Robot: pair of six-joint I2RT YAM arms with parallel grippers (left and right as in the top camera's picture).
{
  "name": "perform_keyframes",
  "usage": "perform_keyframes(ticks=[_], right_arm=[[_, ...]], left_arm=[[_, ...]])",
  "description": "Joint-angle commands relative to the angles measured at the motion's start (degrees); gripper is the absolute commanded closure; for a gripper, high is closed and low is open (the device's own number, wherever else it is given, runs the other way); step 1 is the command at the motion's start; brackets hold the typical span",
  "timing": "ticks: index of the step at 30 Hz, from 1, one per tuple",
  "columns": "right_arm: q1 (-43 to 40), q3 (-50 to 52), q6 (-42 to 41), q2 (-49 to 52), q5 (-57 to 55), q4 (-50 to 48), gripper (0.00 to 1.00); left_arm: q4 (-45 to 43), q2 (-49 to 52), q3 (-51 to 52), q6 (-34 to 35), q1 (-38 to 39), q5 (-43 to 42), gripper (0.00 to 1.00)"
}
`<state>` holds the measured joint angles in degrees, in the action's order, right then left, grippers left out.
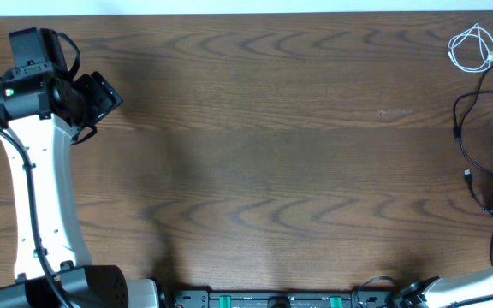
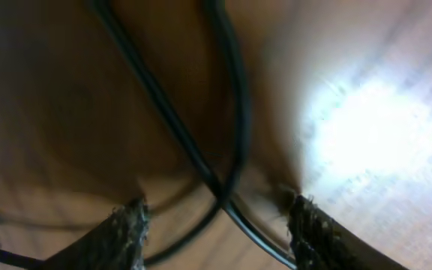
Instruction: Untangle cables
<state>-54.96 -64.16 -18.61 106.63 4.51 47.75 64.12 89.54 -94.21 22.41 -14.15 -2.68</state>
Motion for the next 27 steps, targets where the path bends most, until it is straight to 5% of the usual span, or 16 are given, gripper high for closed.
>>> perform_keyframes(ticks=[1, 7, 19, 27], right_arm=[[-0.1, 0.2, 0.2, 0.2, 2.5, -1.2, 0.53], [-0.1, 0.2, 0.2, 0.1, 1.6, -3.2, 0.97], [-0.1, -4.2, 2.4, -3.0, 13.8, -11.0, 0.99], [1.3, -15.8, 1.9, -4.9, 22.5, -12.2, 0.99]], left_arm=[[0.1, 0.5, 0.4, -0.9, -0.2, 0.1, 0.17], [0.1, 0.5, 0.4, -0.9, -0.2, 0.1, 0.17], [0.1, 0.5, 0.4, -0.9, -0.2, 0.1, 0.17], [0.1, 0.5, 0.4, -0.9, -0.2, 0.1, 0.17]])
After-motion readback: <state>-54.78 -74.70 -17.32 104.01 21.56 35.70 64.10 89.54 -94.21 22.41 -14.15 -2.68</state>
